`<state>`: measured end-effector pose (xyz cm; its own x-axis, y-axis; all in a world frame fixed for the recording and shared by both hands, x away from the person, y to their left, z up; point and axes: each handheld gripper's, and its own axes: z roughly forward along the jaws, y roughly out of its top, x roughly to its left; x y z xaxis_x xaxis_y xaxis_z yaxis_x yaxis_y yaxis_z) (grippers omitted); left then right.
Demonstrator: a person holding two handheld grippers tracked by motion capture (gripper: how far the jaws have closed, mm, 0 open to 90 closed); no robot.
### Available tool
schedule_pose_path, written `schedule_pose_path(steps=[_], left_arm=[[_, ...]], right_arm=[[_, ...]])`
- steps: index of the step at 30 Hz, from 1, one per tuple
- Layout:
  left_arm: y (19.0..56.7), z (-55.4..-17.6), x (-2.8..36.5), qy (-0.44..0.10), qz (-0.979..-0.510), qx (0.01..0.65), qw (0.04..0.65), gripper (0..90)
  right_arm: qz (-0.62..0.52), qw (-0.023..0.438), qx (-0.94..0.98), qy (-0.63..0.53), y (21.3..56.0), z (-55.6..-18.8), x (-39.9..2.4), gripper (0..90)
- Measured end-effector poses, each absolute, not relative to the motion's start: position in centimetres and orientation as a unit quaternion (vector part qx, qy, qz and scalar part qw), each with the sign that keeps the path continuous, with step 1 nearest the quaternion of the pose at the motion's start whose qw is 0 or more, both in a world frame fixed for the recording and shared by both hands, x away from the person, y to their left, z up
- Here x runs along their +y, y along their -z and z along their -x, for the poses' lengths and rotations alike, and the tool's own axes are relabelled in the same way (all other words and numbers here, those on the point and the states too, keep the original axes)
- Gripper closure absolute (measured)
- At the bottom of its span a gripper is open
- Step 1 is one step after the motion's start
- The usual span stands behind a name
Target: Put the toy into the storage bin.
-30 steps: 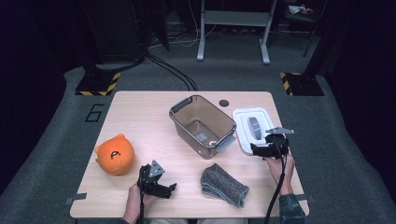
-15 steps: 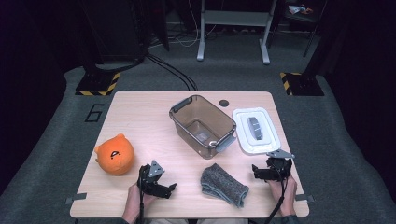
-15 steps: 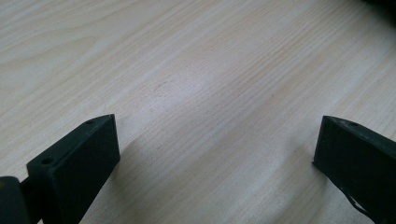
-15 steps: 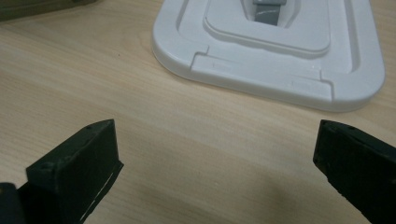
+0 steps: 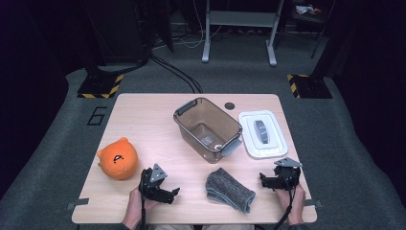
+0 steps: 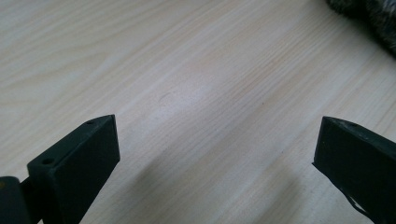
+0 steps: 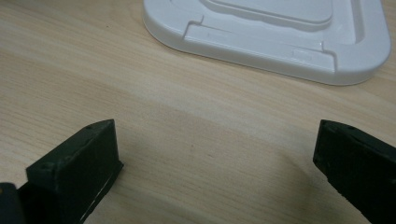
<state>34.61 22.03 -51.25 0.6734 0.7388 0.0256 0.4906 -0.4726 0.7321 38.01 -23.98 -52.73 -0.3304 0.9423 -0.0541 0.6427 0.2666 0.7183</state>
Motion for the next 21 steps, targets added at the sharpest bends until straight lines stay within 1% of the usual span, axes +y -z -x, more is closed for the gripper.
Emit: schedule_pose_path(steps=[11,17,19,21], left_arm=[[48.7,-34.5,23.9,-0.176,-0.825,0.377,0.382,0.0],[46.6,-34.4,25.7,-0.189,-0.814,0.379,0.398,0.0],[45.8,-34.2,26.4,-0.205,-0.808,0.378,0.404,0.0],[44.8,-34.2,27.3,-0.21,-0.802,0.377,0.413,0.0]], right_arm=[[-0.525,0.237,0.757,-0.308,52.8,-38.1,-24.2,0.0],[-0.528,0.234,0.754,-0.314,52.9,-38.1,-24.2,0.0],[-0.525,0.235,0.756,-0.312,52.9,-38.0,-24.2,0.0],[-0.527,0.237,0.754,-0.312,52.9,-38.0,-24.2,0.0]])
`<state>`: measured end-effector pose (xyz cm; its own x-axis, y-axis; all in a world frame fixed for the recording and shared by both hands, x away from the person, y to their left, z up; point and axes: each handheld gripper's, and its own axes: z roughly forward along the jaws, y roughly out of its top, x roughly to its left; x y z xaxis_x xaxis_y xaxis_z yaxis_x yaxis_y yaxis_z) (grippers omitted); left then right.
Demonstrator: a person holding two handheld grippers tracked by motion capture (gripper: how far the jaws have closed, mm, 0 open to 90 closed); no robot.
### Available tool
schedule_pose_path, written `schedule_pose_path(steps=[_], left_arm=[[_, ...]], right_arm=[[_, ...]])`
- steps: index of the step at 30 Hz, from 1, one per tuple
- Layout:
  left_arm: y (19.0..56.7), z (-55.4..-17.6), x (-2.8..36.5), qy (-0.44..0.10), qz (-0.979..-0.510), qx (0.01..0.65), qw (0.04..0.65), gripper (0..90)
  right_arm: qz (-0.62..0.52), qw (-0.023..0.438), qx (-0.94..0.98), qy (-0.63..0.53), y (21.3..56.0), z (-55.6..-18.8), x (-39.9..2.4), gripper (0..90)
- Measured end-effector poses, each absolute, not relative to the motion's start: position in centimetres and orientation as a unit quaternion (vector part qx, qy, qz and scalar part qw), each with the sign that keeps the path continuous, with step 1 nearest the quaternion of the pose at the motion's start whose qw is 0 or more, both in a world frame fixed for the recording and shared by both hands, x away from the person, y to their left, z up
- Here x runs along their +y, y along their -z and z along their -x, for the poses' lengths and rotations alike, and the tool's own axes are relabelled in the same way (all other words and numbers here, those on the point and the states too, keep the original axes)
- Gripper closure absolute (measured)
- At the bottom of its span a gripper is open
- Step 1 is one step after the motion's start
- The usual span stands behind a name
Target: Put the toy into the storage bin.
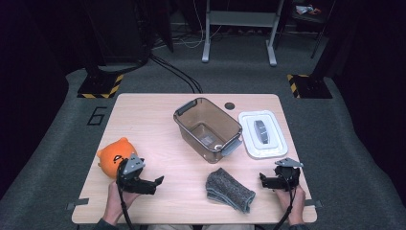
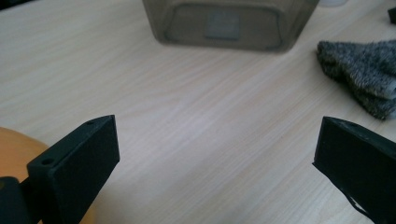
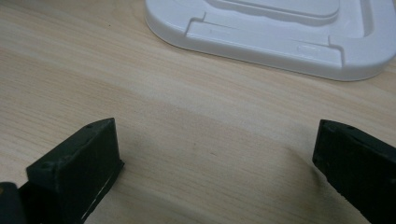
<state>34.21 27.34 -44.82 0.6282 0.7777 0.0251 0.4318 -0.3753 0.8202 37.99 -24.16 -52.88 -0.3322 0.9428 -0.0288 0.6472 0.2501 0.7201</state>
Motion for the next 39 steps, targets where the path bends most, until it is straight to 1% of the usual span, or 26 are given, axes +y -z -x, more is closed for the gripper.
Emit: schedule_pose_path(steps=[3,6,9,14,17,19,20,23,26,29,31,33,36,37,39], left_arm=[[43.5,-34.4,28.9,-0.238,-0.793,0.381,0.411,0.0],[42.5,-35.1,31.3,-0.254,-0.783,0.394,0.409,0.0],[42.1,-35.8,33.4,-0.255,-0.772,0.411,0.413,0.0],[41.9,-36.8,36.5,-0.26,-0.77,0.411,0.413,0.0],[42.2,-37.6,38.2,-0.245,-0.777,0.417,0.403,0.0],[42.7,-38.0,38.7,-0.244,-0.779,0.419,0.398,0.0],[42.9,-38.2,38.9,-0.235,-0.78,0.424,0.395,0.0],[43.8,-38.7,39.2,-0.222,-0.786,0.427,0.389,0.1],[44.8,-39.0,39.0,-0.212,-0.793,0.425,0.382,2.7],[45.5,-38.9,38.4,-0.211,-0.798,0.42,0.377,6.6],[45.8,-38.9,38.1,-0.21,-0.802,0.42,0.37,11.9],[46.3,-38.9,37.8,-0.21,-0.803,0.419,0.368,18.5],[46.8,-38.7,37.4,-0.21,-0.802,0.423,0.365,31.7],[46.9,-38.7,37.3,-0.218,-0.799,0.426,0.365,36.9],[46.8,-38.6,37.2,-0.22,-0.796,0.432,0.362,44.2]], right_arm=[[-0.528,0.236,0.754,-0.312,52.9,-38.0,-24.2,0.0],[-0.527,0.237,0.754,-0.312,52.9,-38.0,-24.2,0.0],[-0.528,0.236,0.754,-0.312,52.9,-38.0,-24.2,0.0],[-0.526,0.243,0.753,-0.312,52.9,-37.9,-24.1,0.0],[-0.524,0.244,0.755,-0.31,52.9,-37.9,-24.1,0.0],[-0.526,0.242,0.754,-0.312,52.9,-37.9,-24.1,0.0],[-0.526,0.243,0.753,-0.312,52.9,-37.9,-24.1,0.0],[-0.525,0.242,0.754,-0.312,52.9,-37.9,-24.1,0.0],[-0.526,0.241,0.754,-0.312,52.9,-38.0,-24.1,0.0],[-0.526,0.24,0.754,-0.312,52.9,-38.0,-24.1,0.0],[-0.526,0.239,0.755,-0.311,52.9,-38.0,-24.1,0.0],[-0.526,0.238,0.755,-0.311,52.9,-38.0,-24.1,0.0],[-0.526,0.237,0.756,-0.311,52.9,-38.0,-24.2,0.0],[-0.526,0.238,0.755,-0.31,52.9,-38.0,-24.2,0.0],[-0.527,0.236,0.755,-0.311,52.9,-38.0,-24.2,0.0]])
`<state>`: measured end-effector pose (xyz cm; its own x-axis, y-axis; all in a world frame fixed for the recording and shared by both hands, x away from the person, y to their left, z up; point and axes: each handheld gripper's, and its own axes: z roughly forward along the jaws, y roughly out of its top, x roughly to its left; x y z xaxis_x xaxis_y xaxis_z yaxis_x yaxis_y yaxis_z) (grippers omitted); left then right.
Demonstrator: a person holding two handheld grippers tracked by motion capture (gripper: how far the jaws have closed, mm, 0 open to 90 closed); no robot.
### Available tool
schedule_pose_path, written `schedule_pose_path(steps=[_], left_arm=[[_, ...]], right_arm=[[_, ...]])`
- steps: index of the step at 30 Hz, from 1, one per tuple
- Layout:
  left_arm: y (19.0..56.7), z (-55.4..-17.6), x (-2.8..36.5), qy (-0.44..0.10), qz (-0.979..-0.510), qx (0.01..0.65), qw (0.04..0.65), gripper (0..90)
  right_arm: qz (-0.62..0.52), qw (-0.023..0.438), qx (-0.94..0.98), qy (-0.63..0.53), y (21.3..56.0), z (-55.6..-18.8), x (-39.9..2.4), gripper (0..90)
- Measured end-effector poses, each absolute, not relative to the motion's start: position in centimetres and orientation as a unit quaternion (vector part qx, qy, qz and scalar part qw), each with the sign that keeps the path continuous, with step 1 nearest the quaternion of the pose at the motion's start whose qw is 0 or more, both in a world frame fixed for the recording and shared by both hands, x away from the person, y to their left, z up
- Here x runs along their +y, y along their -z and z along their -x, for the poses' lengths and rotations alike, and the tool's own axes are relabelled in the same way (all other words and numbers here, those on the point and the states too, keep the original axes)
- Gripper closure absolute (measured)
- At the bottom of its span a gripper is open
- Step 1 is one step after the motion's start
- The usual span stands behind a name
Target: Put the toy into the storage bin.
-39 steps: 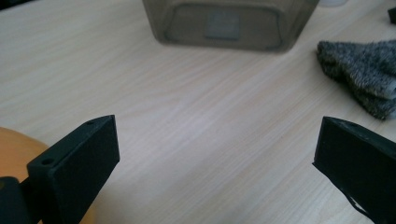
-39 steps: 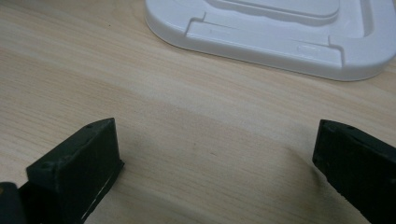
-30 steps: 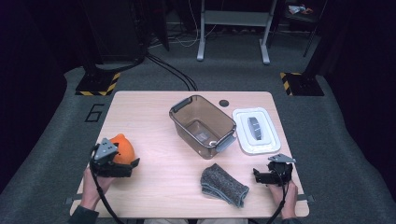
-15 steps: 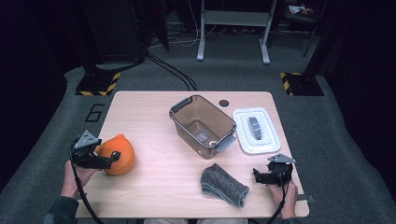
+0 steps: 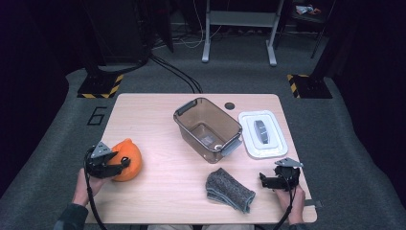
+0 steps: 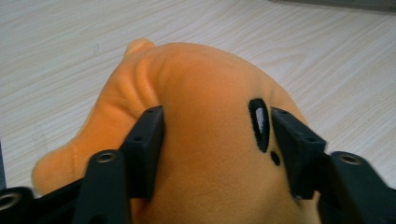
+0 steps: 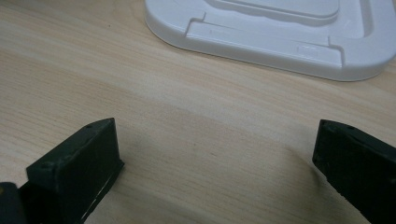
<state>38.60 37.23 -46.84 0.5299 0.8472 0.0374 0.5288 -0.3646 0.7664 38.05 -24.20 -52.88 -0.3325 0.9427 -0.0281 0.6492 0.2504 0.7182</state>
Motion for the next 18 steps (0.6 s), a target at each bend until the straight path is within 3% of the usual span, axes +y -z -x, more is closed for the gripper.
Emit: schedule_pose_path(steps=[5,18], left_arm=[[46.52,-38.51,37.1,-0.216,-0.796,0.443,0.351,54.7],[45.9,-38.01,37.3,-0.242,-0.777,0.454,0.362,64.8]], right_arm=[[-0.529,0.234,0.753,-0.313,52.89,-38.11,-24.22,0.0],[-0.53,0.227,0.754,-0.315,52.92,-38.19,-24.34,0.0]])
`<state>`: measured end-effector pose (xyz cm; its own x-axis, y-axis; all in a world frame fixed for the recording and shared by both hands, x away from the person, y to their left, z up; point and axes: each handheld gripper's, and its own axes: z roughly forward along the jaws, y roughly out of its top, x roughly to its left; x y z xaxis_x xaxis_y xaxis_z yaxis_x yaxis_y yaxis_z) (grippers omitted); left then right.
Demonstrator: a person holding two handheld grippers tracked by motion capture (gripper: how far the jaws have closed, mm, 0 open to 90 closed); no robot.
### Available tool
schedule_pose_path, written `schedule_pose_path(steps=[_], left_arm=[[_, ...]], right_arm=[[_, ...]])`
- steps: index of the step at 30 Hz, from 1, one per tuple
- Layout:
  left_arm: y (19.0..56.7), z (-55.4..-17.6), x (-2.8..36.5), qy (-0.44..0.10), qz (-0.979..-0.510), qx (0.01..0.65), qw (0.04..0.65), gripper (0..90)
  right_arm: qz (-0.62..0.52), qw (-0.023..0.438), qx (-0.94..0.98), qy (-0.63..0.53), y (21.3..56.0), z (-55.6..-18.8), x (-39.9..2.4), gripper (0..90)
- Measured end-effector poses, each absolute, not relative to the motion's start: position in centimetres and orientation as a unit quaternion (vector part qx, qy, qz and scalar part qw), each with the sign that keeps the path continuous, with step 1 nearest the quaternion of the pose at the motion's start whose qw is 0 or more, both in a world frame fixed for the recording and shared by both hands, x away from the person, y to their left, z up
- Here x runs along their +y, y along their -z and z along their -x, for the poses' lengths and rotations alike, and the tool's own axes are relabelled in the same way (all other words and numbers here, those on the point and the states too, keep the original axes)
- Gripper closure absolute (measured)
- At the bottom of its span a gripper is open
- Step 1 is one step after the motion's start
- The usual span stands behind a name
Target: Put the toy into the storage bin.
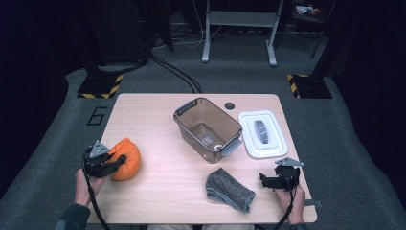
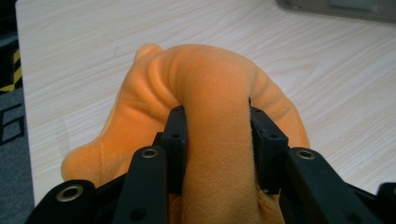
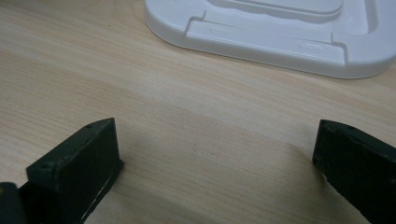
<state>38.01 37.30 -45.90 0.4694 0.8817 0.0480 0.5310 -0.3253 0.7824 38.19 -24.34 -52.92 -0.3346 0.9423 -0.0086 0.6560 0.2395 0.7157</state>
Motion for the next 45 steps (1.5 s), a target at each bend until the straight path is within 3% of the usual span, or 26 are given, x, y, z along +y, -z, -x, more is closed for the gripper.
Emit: schedule_pose_path(steps=[45], left_arm=[[39.6,-41.7,34.5,-0.267,-0.769,0.431,0.39,64.0]], right_arm=[[-0.526,0.223,0.756,-0.32,53.0,-38.2,-24.6,0.2]])
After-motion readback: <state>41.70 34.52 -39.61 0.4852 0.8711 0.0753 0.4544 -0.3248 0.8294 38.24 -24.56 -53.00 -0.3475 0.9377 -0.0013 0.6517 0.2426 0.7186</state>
